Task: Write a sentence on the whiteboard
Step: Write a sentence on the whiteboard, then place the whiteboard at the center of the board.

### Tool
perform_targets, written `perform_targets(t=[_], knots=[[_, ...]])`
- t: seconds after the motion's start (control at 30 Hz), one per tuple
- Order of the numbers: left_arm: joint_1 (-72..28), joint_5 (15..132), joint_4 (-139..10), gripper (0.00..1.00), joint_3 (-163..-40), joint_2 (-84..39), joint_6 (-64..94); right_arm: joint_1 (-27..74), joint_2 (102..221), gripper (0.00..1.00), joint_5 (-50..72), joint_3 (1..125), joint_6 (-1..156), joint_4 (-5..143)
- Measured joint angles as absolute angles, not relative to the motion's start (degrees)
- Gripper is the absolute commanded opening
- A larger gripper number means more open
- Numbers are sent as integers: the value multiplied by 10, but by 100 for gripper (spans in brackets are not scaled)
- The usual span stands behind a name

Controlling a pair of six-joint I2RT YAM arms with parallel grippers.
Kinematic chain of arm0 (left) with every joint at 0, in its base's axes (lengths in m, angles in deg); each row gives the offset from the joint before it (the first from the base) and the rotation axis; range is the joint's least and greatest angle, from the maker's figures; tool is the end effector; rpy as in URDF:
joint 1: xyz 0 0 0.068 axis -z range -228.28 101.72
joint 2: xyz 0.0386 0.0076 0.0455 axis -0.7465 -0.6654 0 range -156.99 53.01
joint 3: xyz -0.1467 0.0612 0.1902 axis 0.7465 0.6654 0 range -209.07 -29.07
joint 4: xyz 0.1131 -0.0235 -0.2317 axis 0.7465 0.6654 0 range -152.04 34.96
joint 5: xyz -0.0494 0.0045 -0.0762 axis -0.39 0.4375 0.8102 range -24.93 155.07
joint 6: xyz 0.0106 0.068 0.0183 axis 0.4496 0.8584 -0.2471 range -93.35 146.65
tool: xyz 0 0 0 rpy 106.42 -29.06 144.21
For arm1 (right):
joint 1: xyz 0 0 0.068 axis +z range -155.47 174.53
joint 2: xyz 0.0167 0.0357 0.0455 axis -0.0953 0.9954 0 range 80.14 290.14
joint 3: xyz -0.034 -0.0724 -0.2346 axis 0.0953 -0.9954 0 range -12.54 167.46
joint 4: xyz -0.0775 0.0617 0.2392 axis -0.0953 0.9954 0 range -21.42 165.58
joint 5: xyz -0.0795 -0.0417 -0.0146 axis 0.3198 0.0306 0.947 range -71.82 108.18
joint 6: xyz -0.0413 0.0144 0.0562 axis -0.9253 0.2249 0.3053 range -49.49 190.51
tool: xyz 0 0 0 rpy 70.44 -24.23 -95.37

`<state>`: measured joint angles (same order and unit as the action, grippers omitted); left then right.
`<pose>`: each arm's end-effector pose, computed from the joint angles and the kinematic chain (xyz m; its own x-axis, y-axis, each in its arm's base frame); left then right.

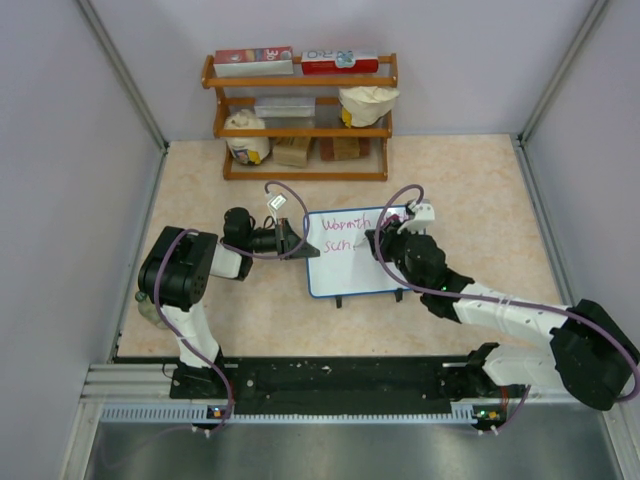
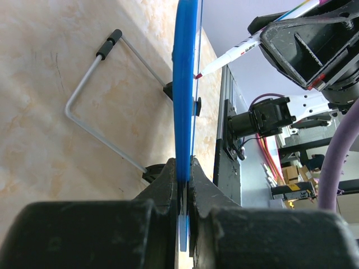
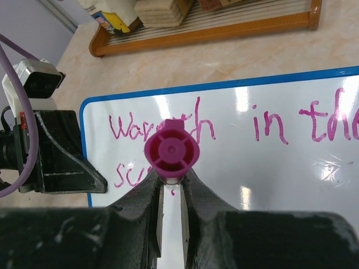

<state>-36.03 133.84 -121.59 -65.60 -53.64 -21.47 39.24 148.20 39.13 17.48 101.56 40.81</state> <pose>0.3018 -0.1215 0.1168 -0.8436 -0.0926 -0.5289 0.5156 0.1353 -0.8461 0.2177 0.1859 0.2094 -0.3184 0.3625 -0.8759 -0.2834 0.8454 0.4528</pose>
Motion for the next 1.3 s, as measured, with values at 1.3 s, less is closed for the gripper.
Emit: perform_targets(t=[1.3], knots=[[-360, 1339, -1204, 0, -656, -536, -192, 364, 1342, 0, 351, 156, 1057, 462]])
